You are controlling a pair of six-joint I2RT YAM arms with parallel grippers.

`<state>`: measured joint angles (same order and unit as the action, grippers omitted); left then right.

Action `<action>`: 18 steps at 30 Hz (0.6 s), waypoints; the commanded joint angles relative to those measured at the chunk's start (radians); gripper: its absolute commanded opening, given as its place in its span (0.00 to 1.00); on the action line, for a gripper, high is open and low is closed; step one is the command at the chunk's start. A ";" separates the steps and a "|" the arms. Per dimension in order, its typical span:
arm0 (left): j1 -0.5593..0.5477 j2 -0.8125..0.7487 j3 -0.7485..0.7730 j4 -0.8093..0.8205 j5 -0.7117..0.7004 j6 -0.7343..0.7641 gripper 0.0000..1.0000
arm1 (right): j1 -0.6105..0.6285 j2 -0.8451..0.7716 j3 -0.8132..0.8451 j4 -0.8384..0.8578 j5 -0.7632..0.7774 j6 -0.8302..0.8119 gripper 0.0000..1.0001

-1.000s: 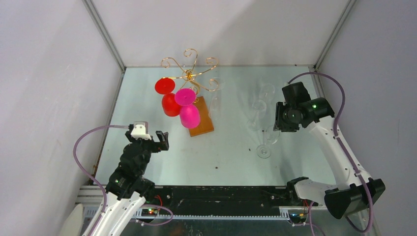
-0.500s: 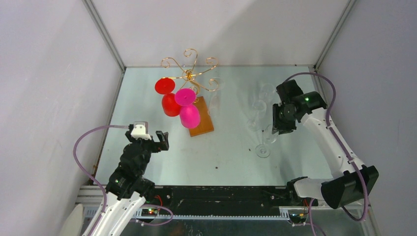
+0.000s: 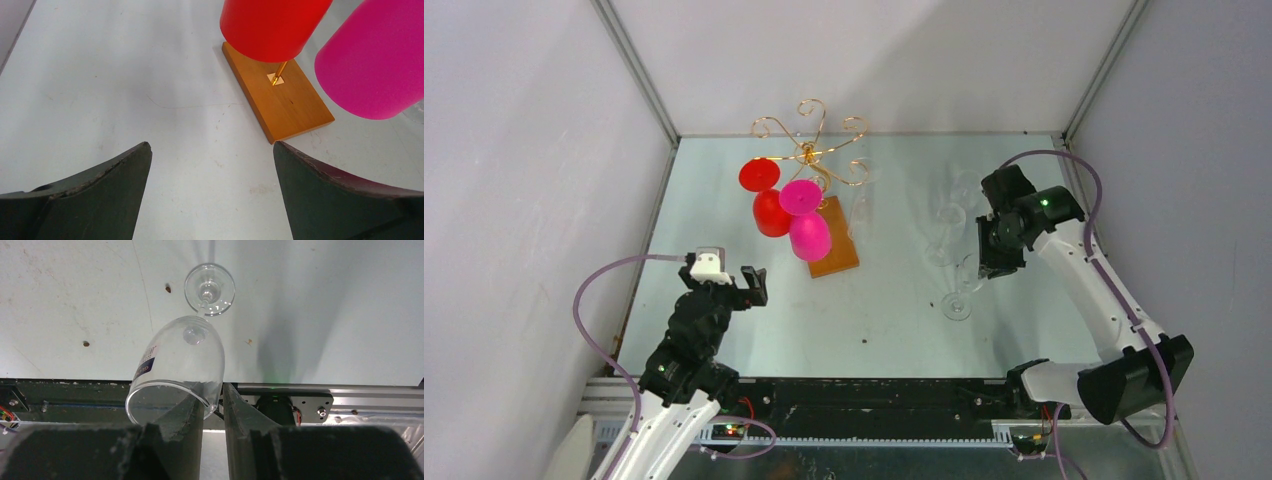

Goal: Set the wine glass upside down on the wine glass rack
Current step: Pick up the wine glass at the center of the board.

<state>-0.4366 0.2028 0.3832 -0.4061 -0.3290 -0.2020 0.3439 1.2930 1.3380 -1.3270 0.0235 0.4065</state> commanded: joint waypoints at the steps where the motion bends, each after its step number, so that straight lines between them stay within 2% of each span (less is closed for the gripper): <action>1: -0.005 0.005 0.005 0.025 0.003 0.002 1.00 | 0.007 -0.031 0.037 -0.007 -0.001 -0.025 0.24; 11: -0.005 -0.001 0.001 0.028 0.004 0.001 1.00 | 0.014 0.006 0.090 0.013 -0.012 -0.132 0.39; 18: -0.005 -0.006 0.002 0.027 0.004 0.001 1.00 | 0.029 0.065 0.125 -0.007 0.042 -0.179 0.38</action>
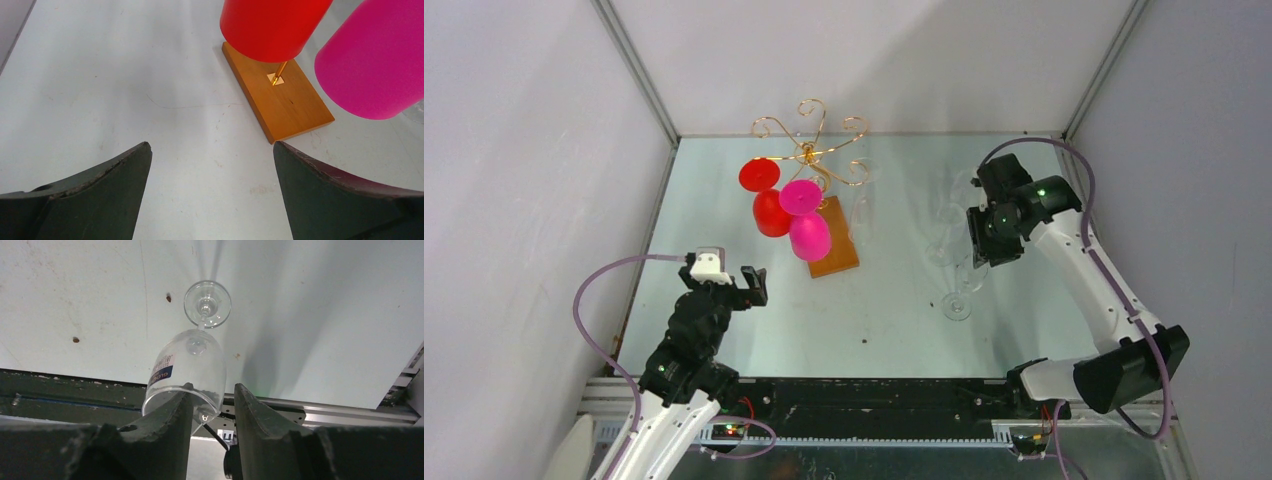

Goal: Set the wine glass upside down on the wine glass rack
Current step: Pick up the wine glass at the center of the board.

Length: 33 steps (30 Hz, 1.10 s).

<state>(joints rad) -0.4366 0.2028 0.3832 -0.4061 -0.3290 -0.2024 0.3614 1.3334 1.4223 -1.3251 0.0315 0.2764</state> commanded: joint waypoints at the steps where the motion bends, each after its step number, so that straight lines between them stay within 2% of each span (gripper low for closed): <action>1: -0.005 -0.007 0.001 0.028 0.002 0.001 1.00 | 0.012 0.028 0.040 -0.009 0.037 -0.051 0.36; 14: -0.005 -0.004 0.000 0.028 0.002 0.001 1.00 | 0.016 0.043 0.041 -0.005 0.005 -0.065 0.10; 22: -0.005 0.000 0.003 0.026 0.002 0.001 1.00 | 0.020 -0.004 0.051 -0.012 -0.019 -0.051 0.06; 33: -0.005 0.004 0.003 0.024 0.002 0.001 1.00 | 0.012 -0.134 0.161 -0.012 -0.055 -0.013 0.00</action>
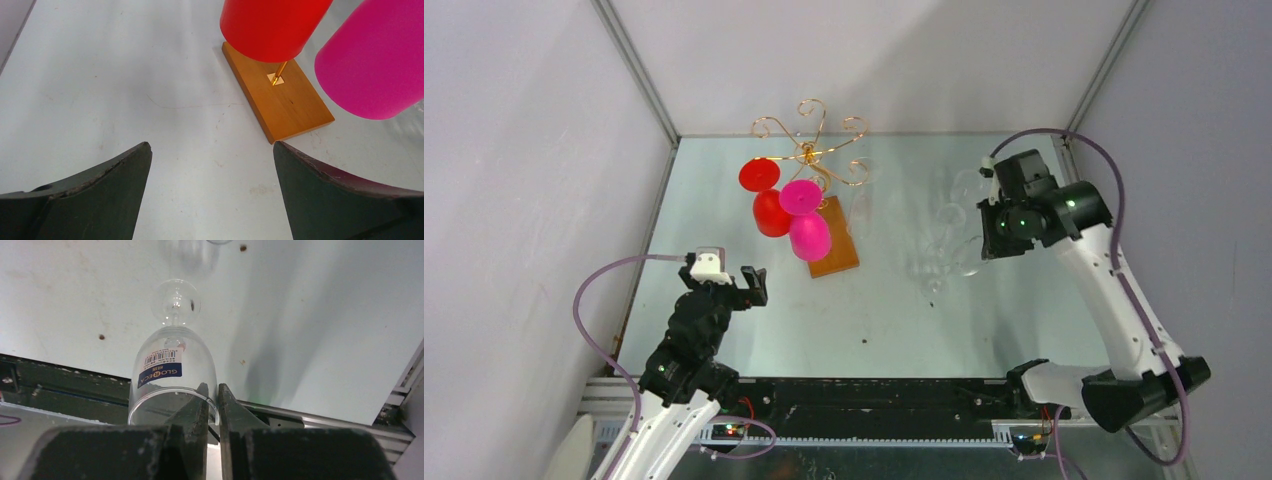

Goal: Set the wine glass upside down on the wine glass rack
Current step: Pick up the wine glass at the center of the board, then turn the wine glass upside down at the wine rack.

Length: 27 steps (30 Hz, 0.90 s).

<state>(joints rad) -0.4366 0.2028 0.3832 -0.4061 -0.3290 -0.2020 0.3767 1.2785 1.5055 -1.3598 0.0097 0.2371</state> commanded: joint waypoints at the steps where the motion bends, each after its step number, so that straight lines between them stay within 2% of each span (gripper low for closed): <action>1: -0.005 0.004 0.003 0.024 0.002 0.001 1.00 | -0.004 -0.103 0.081 0.035 -0.039 0.033 0.00; 6: -0.005 0.002 0.003 0.024 0.002 0.001 1.00 | -0.023 -0.219 0.063 0.112 -0.093 0.050 0.00; 11: -0.005 0.001 0.007 0.021 0.005 0.001 1.00 | -0.043 -0.335 -0.013 0.260 -0.145 0.046 0.00; 27: -0.005 -0.098 0.070 -0.013 -0.036 -0.017 1.00 | -0.047 -0.561 -0.064 0.392 -0.059 -0.013 0.00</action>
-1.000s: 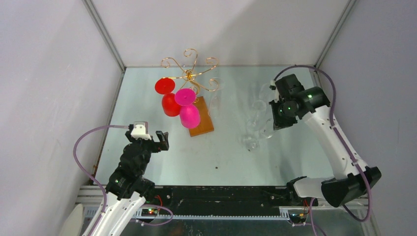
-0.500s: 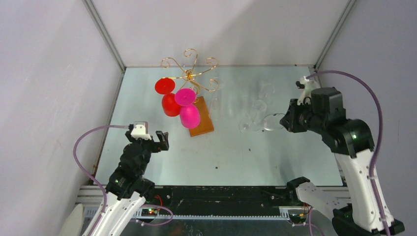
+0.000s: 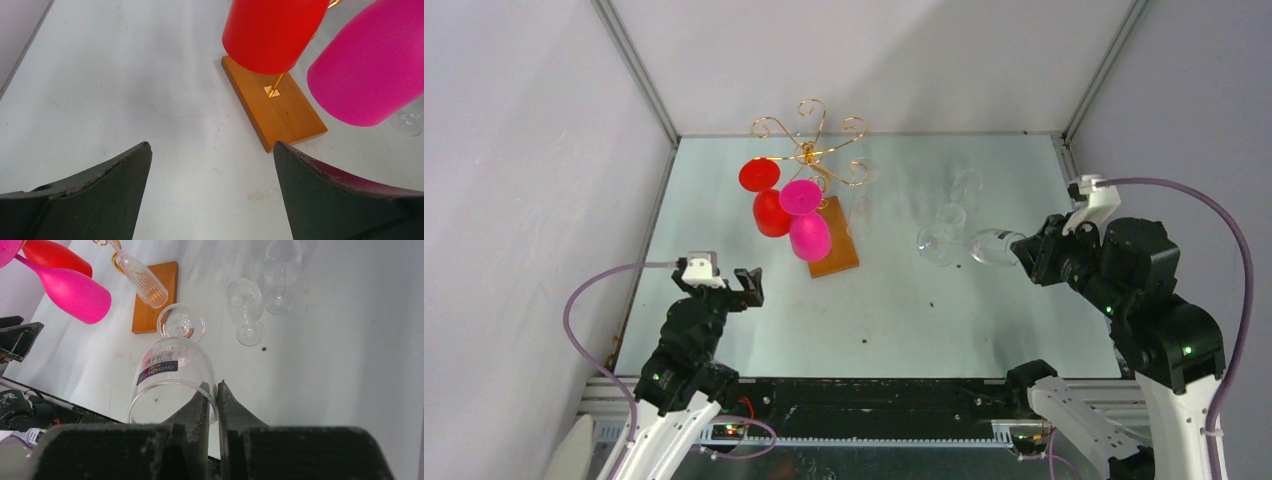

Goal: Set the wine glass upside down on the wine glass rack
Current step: Turn the wine glass upside down at the wine rack.

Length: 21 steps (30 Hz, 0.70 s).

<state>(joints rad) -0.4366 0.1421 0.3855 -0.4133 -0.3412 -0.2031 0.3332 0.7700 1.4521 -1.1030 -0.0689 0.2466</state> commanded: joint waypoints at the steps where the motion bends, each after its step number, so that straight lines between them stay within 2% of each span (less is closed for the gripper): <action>1: -0.005 -0.047 0.094 -0.023 -0.020 -0.015 1.00 | -0.005 -0.068 -0.026 0.144 0.024 -0.023 0.00; 5: -0.005 -0.051 0.187 -0.081 -0.004 -0.019 1.00 | -0.005 -0.184 -0.103 0.248 0.063 -0.009 0.00; 11: -0.005 0.016 0.359 -0.227 0.099 -0.072 1.00 | -0.004 -0.318 -0.201 0.401 0.090 -0.024 0.00; 17: -0.005 0.065 0.508 -0.297 0.290 -0.103 1.00 | -0.004 -0.368 -0.234 0.461 0.080 -0.067 0.00; 21: -0.005 0.079 0.574 -0.292 0.333 -0.158 1.00 | -0.004 -0.368 -0.239 0.478 0.035 -0.085 0.00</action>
<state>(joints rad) -0.4366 0.1978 0.8951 -0.6838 -0.1112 -0.2924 0.3313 0.4103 1.2118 -0.7746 -0.0002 0.1883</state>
